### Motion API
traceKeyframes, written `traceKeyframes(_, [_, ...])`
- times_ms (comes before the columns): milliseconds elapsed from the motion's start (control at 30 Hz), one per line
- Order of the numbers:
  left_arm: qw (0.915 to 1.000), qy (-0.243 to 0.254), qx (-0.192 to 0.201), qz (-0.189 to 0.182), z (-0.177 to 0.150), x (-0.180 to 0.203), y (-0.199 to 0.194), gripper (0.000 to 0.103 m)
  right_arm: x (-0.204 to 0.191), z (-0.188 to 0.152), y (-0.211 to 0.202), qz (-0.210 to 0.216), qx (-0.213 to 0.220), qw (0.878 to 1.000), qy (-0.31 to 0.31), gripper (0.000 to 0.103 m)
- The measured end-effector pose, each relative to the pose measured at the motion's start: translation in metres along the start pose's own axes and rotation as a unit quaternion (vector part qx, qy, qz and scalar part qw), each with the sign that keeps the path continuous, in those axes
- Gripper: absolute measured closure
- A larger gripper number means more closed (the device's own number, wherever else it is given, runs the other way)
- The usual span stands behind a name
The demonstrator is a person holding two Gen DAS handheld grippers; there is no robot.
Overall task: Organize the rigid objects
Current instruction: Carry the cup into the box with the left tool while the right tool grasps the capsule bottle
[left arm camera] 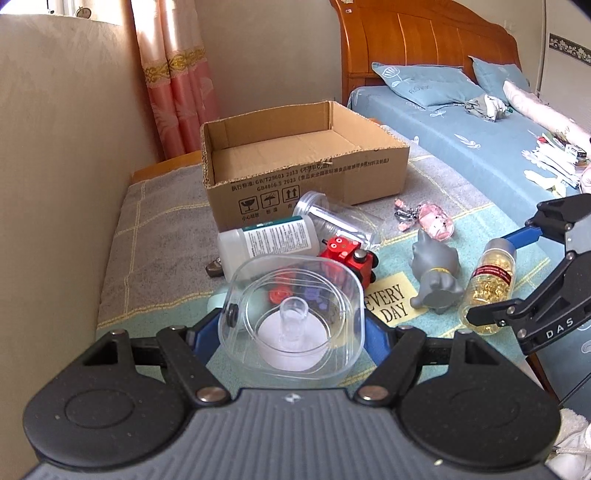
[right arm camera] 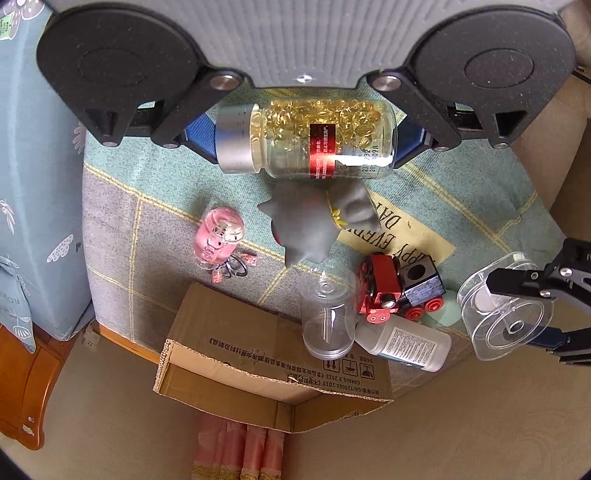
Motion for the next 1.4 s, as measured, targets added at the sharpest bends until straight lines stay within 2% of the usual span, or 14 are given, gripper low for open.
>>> traceKeyframes(300, [0.9996,0.016,0.021,-0.004,0.047,0.013,0.007,0.027,0.032,0.02,-0.019,-0.015,0.031,0.999,0.008,0.007])
traceKeyframes(600, [0.9979,0.035,0.054,-0.008,0.127,0.02,0.035,0.027,0.064,0.063,-0.029,-0.022,0.076,0.997,0.016,0.007])
traceKeyframes(867, [0.9994,0.019,0.03,0.007,0.187,0.009,0.094,0.027,0.089,0.095,-0.03,-0.029,0.093,0.995,0.026,0.007])
traceKeyframes(1033, [0.9998,0.008,0.011,0.013,0.205,0.002,0.126,0.027,0.096,0.108,-0.032,-0.04,0.095,0.995,0.015,0.007])
traceKeyframes(1200, [0.9985,-0.016,0.017,0.049,0.219,-0.014,0.152,0.02,0.101,0.115,-0.032,-0.046,0.097,0.994,0.012,0.007])
traceKeyframes(1400, [0.9987,-0.032,0.007,0.04,0.205,-0.023,0.141,0.02,0.103,0.121,-0.022,-0.04,0.09,0.995,0.013,0.007])
Point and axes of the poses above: each gripper's, at about its wrist camera, not at the fingertips, and y roughly the way its jaws point, x to its right, z to its top, the point moved 6 cm from there along y, roughly the way its jaws point, and after that the axes turned 12 degrees about -y, right-handed, at the moved point
